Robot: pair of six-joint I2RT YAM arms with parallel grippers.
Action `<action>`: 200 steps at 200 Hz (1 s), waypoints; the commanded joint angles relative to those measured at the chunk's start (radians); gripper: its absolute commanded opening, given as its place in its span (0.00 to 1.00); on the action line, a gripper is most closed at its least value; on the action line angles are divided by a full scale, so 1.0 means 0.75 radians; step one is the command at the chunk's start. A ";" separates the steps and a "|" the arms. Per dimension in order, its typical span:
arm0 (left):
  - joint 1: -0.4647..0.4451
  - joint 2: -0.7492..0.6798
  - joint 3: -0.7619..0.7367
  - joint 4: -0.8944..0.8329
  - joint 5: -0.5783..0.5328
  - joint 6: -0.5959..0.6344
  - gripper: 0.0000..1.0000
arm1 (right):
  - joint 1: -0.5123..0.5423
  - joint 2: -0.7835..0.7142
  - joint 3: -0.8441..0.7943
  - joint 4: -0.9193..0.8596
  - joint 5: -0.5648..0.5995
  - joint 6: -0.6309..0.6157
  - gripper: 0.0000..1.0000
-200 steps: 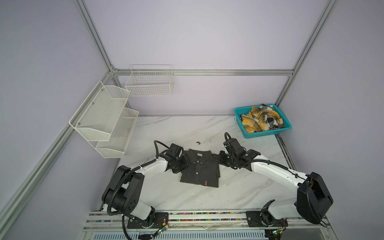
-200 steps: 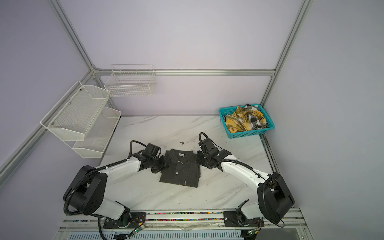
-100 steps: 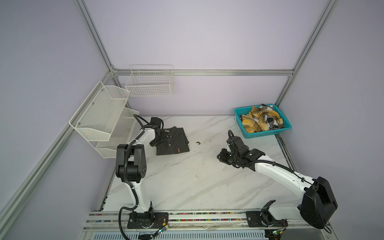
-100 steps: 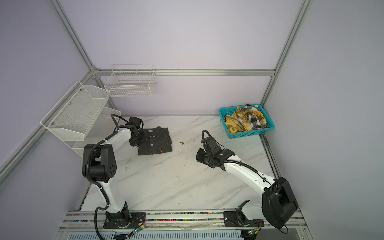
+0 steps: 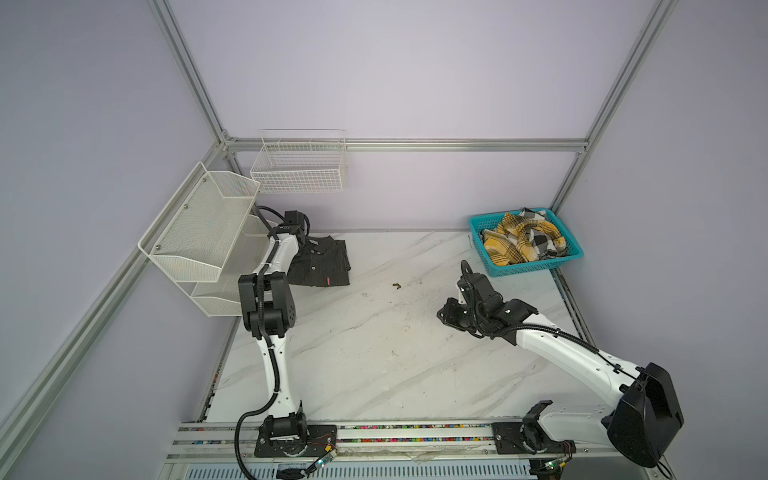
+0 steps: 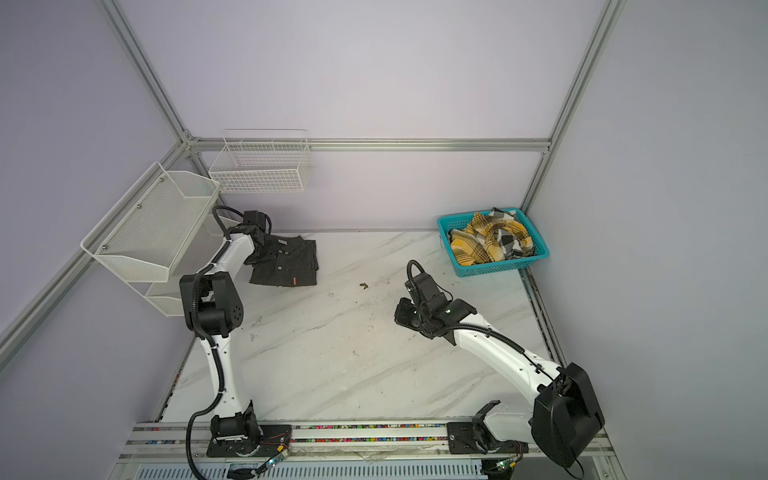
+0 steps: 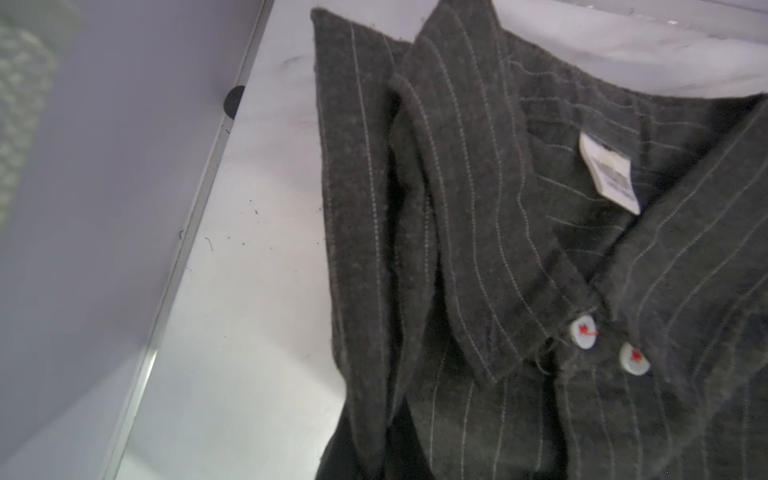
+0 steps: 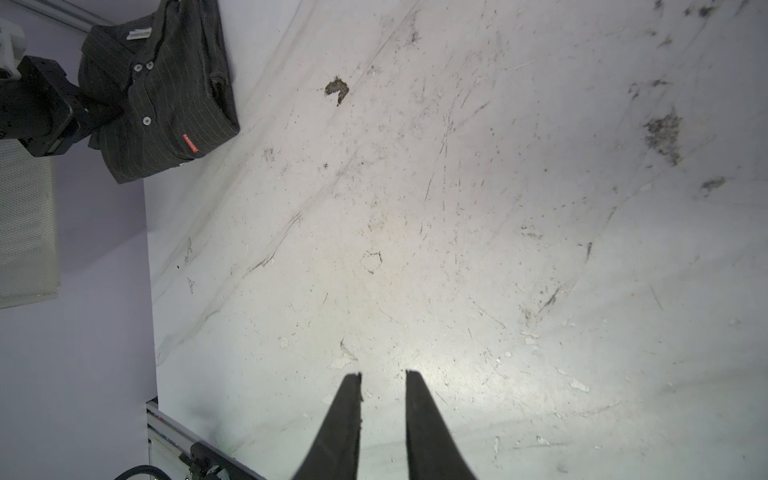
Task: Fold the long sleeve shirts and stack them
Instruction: 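Drag the folded grey shirt with the left gripper toward the wire rack corner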
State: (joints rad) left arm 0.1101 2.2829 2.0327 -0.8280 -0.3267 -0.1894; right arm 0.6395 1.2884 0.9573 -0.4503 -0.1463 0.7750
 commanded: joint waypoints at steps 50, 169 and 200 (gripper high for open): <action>0.013 -0.005 0.147 -0.013 -0.121 0.038 0.64 | -0.004 -0.047 0.064 -0.158 0.058 -0.037 0.23; -0.113 -0.197 -0.299 0.235 0.402 -0.277 0.13 | -0.014 0.048 0.141 -0.130 0.060 -0.112 0.23; -0.114 -0.160 -0.382 0.257 0.423 -0.312 0.08 | -0.018 0.017 0.103 -0.127 0.062 -0.103 0.23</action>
State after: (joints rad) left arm 0.0181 2.1914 1.7958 -0.6567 -0.0505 -0.3767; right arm 0.6327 1.3277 1.0466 -0.5312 -0.1165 0.7010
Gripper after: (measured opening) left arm 0.092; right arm 0.230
